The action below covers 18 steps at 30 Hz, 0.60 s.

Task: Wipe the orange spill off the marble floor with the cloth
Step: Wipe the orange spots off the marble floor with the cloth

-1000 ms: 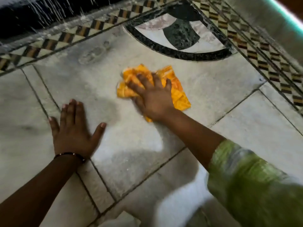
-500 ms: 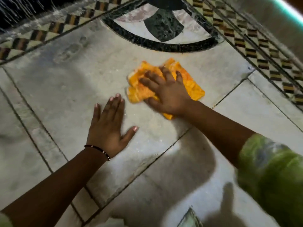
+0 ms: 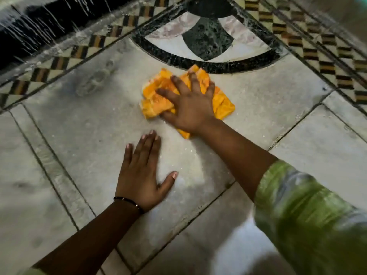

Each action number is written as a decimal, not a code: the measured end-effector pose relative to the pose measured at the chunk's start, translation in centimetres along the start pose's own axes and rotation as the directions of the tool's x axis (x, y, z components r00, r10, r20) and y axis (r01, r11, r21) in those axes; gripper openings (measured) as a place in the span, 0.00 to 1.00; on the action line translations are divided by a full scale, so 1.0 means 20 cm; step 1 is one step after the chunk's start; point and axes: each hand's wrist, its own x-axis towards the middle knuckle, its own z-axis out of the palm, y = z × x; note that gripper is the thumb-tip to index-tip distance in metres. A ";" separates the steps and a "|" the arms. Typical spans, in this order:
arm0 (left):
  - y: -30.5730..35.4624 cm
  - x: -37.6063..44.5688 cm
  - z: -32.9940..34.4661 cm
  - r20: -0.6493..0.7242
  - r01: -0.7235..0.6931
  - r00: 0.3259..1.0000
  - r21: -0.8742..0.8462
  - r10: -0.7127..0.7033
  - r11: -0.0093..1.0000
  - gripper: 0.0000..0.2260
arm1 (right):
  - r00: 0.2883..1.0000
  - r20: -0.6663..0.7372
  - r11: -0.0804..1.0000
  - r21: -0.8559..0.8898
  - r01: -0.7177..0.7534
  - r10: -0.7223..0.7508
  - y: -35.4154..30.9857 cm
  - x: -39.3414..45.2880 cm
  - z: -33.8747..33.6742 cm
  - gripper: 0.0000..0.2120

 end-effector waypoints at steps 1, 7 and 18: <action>0.00 0.00 -0.01 0.005 0.004 1.000 -0.005 -0.004 1.000 0.38 | 0.995 -0.023 0.995 -0.016 0.100 -0.101 0.04 -0.12 0.00 0.30; 0.02 0.01 -0.02 -0.015 0.013 1.000 -0.043 -0.014 0.999 0.38 | 0.988 -0.029 0.989 0.009 -0.151 0.151 0.58 -0.34 -0.07 0.34; 0.03 -0.01 -0.01 -0.050 0.011 0.999 -0.048 -0.014 0.999 0.37 | 1.000 -0.003 1.000 -0.027 -0.002 0.002 0.29 -0.23 -0.05 0.30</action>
